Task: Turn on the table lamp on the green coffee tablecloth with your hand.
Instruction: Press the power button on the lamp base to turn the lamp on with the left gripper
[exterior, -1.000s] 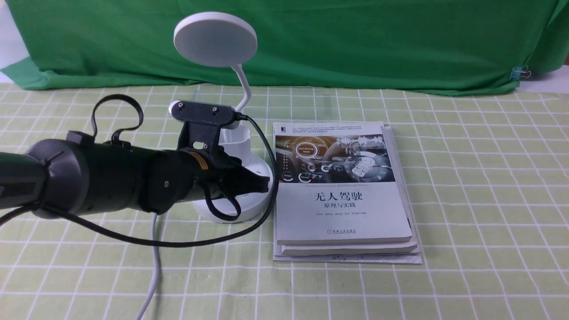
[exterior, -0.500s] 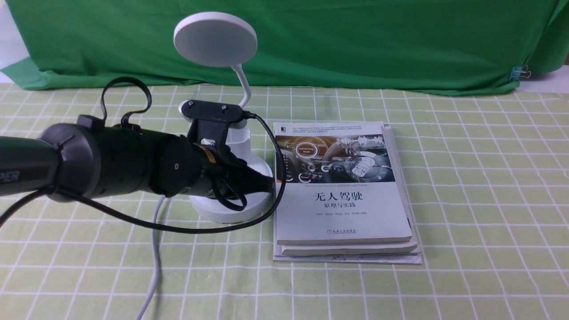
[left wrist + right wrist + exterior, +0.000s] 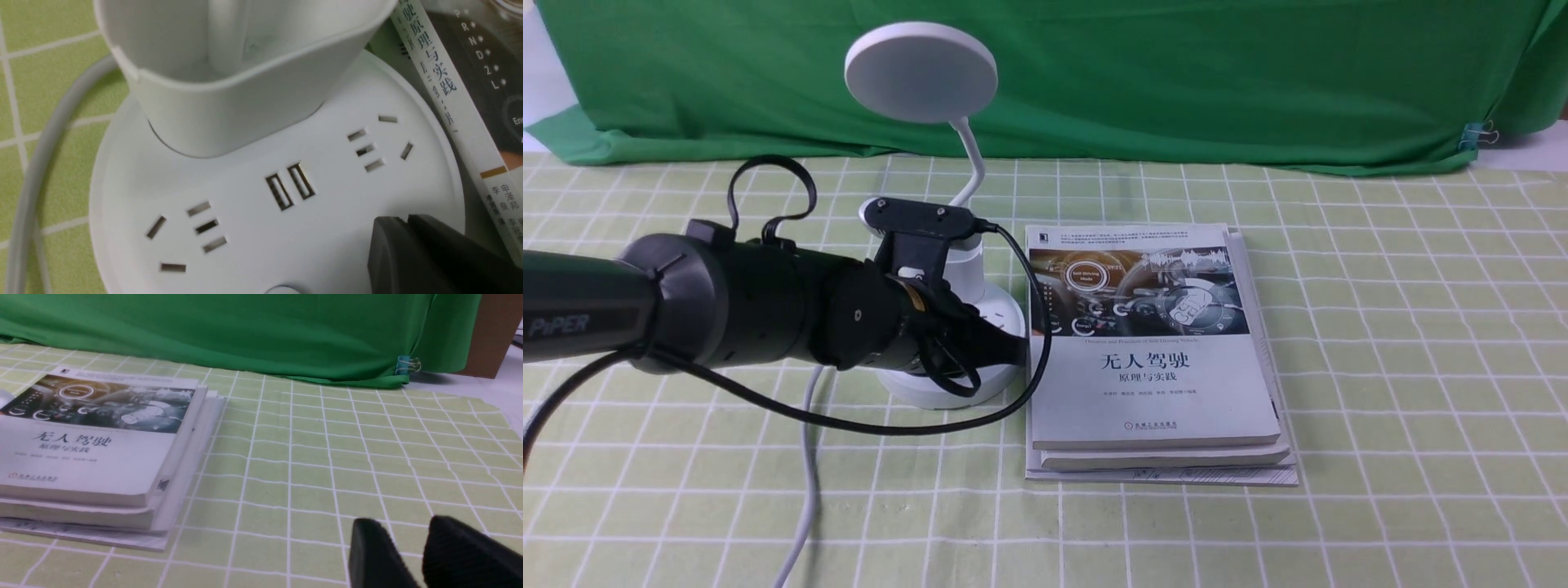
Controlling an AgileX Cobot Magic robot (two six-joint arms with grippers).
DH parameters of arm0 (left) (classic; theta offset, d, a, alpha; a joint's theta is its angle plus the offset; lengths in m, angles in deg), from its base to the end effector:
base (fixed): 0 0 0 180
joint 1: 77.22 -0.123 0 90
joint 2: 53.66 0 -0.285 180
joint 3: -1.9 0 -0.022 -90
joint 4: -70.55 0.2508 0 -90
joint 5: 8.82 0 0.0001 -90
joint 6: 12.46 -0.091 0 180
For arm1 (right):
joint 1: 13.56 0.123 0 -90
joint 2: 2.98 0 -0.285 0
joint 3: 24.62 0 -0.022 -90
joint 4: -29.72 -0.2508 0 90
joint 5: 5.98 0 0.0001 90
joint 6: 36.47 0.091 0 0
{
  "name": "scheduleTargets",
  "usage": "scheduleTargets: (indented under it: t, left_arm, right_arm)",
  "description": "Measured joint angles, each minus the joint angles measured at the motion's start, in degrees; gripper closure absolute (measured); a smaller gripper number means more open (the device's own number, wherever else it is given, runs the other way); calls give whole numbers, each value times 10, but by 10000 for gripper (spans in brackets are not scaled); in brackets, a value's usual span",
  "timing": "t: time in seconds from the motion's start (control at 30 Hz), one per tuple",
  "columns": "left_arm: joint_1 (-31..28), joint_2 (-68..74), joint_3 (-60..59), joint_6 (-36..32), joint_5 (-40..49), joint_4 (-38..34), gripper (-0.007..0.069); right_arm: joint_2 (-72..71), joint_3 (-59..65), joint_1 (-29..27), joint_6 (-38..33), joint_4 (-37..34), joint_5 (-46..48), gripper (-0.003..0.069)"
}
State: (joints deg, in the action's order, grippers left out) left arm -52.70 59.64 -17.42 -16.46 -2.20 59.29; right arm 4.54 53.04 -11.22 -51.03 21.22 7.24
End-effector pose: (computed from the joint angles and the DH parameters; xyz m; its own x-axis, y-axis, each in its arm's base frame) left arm 0.3373 -0.1561 0.1623 -0.7360 0.1983 -0.6473 0.3389 0.9356 -0.0988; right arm 0.0553 0.0054 0.1901 -0.1346 -0.1150 -0.9842 -0.0895 0.9906 -0.1035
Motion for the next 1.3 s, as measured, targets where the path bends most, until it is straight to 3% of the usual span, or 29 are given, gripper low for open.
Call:
scheduleTargets:
  t: [1.3]
  left_arm:
    - [0,6,1,0,-18,0,606]
  right_arm:
    - [0,0,0,0,0,0,414]
